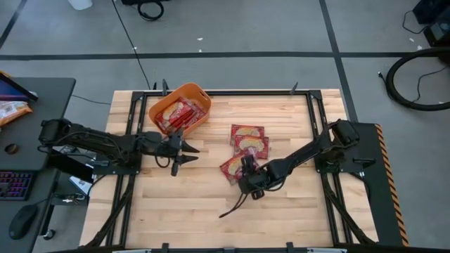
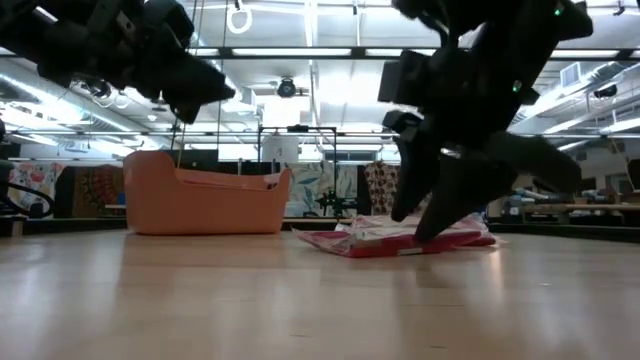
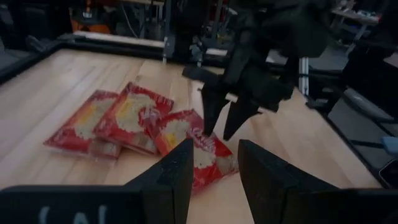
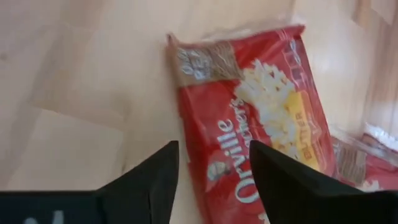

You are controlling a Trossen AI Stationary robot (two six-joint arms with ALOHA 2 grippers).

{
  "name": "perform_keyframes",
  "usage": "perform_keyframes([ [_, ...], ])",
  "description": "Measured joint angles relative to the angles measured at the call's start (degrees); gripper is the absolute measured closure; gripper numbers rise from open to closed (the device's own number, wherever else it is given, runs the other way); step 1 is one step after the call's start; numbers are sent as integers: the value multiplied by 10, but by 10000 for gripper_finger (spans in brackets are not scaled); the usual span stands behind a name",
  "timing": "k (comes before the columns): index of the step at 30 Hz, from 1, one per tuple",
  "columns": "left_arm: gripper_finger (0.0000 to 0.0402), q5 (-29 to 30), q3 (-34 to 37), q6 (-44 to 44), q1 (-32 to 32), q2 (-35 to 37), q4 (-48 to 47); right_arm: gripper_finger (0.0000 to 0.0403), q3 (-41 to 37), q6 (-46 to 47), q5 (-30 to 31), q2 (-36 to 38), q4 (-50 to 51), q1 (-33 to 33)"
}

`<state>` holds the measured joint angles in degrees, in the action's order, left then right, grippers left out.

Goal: Sort popcorn bags into baskets
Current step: Put the red popcorn pack into the orange bin

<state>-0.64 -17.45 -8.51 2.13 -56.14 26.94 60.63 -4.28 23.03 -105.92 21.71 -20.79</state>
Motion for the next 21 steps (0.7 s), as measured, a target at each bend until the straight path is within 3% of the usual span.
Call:
perform_keyframes([
  [4, 272, 0, 0, 8, 1, 23, -8, 200, -9, 17, -4, 0, -1, 12],
  [8, 272, 20, 0, 30, 4, 47, -33, 222, -16, 17, -50, 1, -3, 17],
  [12, 272, 46, 0, 46, 3, 64, -51, 246, -23, 30, -49, 1, -4, 18],
  [21, 272, 45, 1, 54, 4, 76, -54, 345, -36, 13, -20, 3, -13, 18],
])
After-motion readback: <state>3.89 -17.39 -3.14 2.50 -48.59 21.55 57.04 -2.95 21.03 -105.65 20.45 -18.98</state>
